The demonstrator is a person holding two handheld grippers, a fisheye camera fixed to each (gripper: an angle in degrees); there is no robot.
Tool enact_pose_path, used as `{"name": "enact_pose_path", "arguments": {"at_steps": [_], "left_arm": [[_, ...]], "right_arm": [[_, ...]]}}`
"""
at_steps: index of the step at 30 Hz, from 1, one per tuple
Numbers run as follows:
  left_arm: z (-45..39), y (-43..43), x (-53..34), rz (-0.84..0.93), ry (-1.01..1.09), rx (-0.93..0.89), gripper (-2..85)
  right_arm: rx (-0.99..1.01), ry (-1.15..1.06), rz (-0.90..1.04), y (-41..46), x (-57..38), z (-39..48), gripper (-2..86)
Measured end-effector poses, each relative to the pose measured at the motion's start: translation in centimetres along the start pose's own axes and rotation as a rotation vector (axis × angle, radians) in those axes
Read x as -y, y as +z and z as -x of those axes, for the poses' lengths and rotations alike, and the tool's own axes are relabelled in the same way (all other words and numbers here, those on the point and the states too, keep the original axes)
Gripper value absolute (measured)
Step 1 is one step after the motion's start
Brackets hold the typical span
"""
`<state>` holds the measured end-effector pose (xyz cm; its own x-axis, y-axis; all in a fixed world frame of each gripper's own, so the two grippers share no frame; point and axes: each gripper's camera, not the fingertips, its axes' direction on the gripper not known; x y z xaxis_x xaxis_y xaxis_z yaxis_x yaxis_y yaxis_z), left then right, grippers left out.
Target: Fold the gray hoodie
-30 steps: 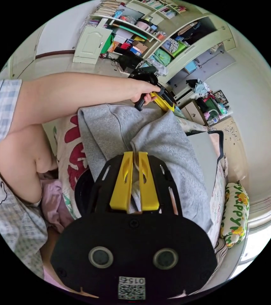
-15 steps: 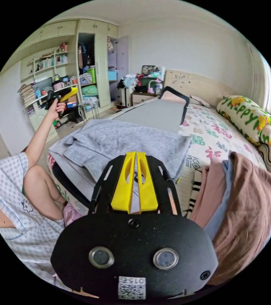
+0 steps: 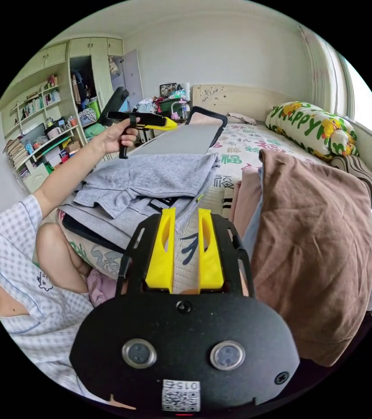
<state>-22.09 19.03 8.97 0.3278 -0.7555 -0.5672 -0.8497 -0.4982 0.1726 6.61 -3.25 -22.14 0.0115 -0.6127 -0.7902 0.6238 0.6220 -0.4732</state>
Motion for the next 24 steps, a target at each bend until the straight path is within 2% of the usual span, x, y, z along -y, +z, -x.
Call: {"name": "enact_pose_path", "arguments": {"at_steps": [5,8,12,14,20,24], "left_arm": [[1.8,14.5,-0.8,0.131,-0.034,0.073,11.2],[3.0,20.7,-1.6,0.189,-0.036,0.168,11.3],[5.0,27.4,-3.0,0.267,-0.039,0.186,11.3],[6.2,30.9,-4.2,0.342,-0.024,0.244,10.8],[9.0,33.6,-6.5,0.443,0.009,0.275,7.6],[9.7,33.0,-7.0,0.441,0.002,0.275,5.4]], "right_arm": [[0.183,-0.062,0.003,3.2,-2.1,-3.4,10.4],[0.239,-0.044,0.059,5.0,-2.7,-5.4,11.0],[0.243,-0.081,0.114,6.5,-3.6,-6.4,11.9],[0.315,-0.092,0.112,6.7,-4.3,-7.1,12.2],[0.470,-0.113,0.091,6.7,-4.9,-8.6,11.7],[0.426,-0.169,0.170,8.1,-4.5,-7.2,11.7]]}}
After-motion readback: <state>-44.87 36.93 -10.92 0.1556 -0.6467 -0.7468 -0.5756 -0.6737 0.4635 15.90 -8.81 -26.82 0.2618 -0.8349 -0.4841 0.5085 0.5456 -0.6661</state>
